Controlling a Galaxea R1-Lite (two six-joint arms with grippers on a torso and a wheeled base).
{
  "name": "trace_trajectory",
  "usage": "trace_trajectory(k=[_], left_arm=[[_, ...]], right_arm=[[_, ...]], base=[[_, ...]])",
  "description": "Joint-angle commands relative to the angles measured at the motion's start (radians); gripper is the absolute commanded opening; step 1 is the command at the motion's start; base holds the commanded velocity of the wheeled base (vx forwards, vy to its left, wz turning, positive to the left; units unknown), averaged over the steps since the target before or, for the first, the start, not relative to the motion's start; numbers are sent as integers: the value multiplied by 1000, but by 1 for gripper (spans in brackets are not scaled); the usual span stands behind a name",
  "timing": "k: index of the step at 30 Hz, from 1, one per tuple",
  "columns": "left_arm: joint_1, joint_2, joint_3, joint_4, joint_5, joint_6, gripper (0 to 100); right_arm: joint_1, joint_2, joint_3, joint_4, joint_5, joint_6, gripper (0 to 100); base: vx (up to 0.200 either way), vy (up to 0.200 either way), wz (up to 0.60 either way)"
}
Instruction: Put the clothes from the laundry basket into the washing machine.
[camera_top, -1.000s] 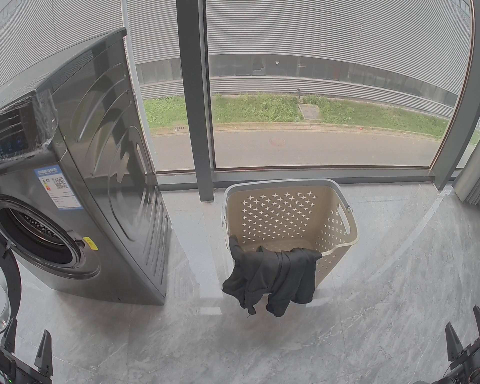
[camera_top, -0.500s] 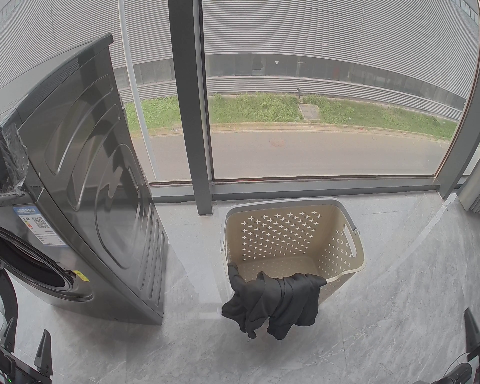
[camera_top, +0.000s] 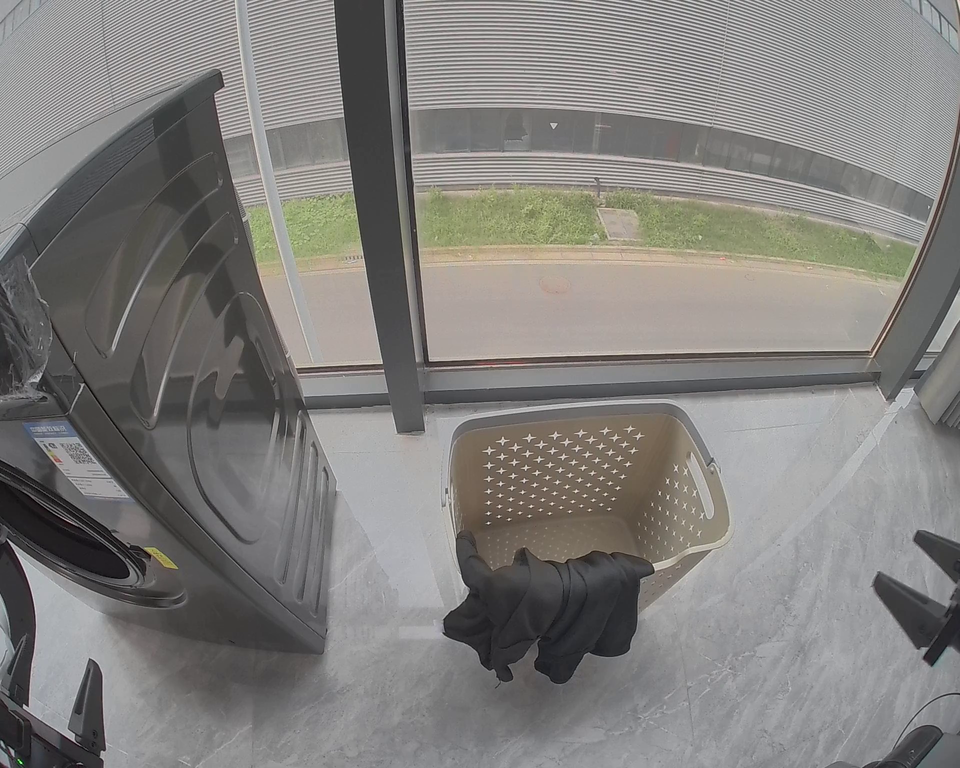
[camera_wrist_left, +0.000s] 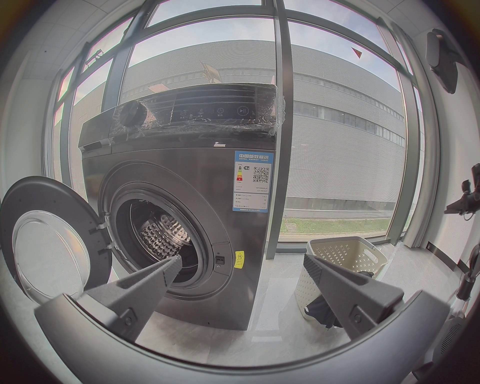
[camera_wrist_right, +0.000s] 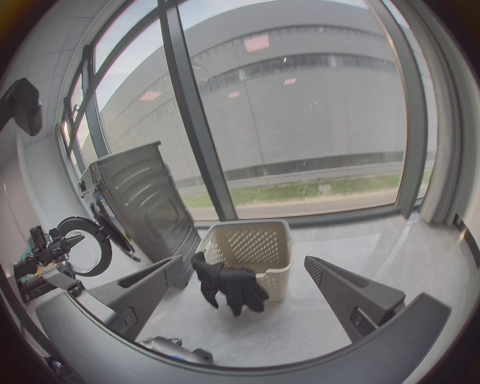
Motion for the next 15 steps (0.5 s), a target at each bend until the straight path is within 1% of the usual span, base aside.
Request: trace_trajectory(k=[1, 5, 7, 8, 11, 15], left_arm=[[-1, -16, 15, 0, 1, 2, 100], [-1, -16, 15, 0, 1, 2, 100], [-1, -16, 15, 0, 1, 2, 100], [-1, -16, 15, 0, 1, 2, 100], [-1, -16, 16, 0, 1, 2, 100], [-1, -16, 15, 0, 1, 2, 100]], right_arm=[[193, 554, 90, -239, 51, 39, 100], [204, 669, 69, -244, 51, 43, 100], [204, 689, 67, -246, 51, 43, 100], [206, 764, 61, -295, 51, 43, 100], [213, 867, 61, -384, 45, 46, 100], [236, 983, 61, -473, 19, 50, 100]], base=[[0, 0, 0], [0, 0, 0], [0, 0, 0], [0, 0, 0], [0, 0, 0], [0, 0, 0]])
